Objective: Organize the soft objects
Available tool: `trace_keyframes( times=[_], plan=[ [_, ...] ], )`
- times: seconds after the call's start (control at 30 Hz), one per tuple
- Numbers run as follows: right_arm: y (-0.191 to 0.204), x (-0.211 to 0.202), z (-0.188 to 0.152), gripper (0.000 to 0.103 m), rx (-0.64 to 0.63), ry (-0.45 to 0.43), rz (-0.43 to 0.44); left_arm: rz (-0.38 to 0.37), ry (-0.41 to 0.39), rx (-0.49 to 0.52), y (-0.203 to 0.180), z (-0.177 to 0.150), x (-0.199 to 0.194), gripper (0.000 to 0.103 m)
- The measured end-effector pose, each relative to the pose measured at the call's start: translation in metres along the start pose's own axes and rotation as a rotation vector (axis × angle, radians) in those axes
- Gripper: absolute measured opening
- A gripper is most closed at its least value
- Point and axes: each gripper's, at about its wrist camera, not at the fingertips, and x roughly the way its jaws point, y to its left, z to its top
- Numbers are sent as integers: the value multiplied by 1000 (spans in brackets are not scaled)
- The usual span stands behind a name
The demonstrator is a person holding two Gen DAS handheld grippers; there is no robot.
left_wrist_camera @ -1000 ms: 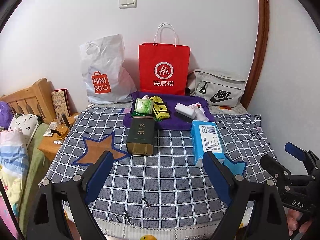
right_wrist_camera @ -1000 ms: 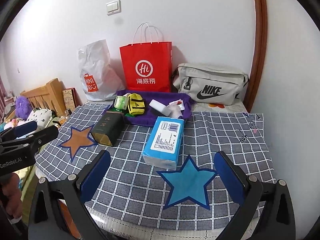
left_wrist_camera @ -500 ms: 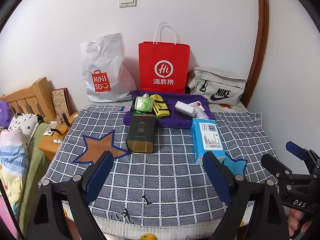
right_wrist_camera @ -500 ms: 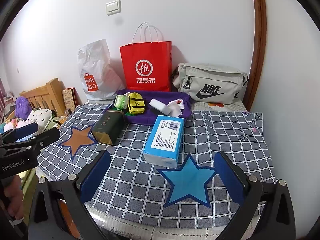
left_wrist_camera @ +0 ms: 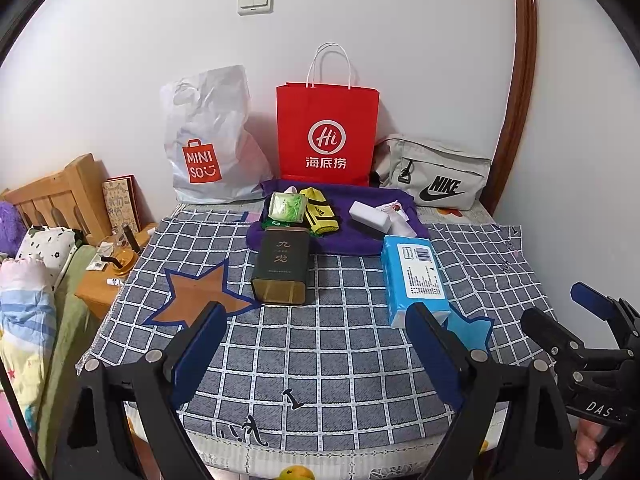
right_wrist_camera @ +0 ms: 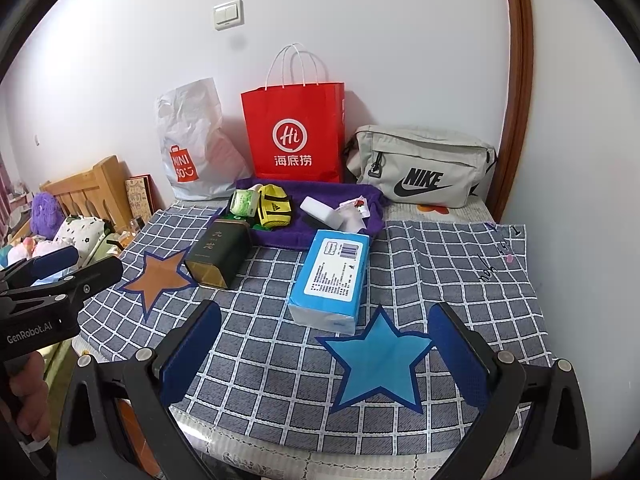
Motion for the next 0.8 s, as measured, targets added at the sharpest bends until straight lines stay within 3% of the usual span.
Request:
trace_keyframes(
  times=[0.8],
  plan=[
    [0,-1,1,102,1,-5,-2,0,0,1,-3,-2,-1,91]
  ],
)
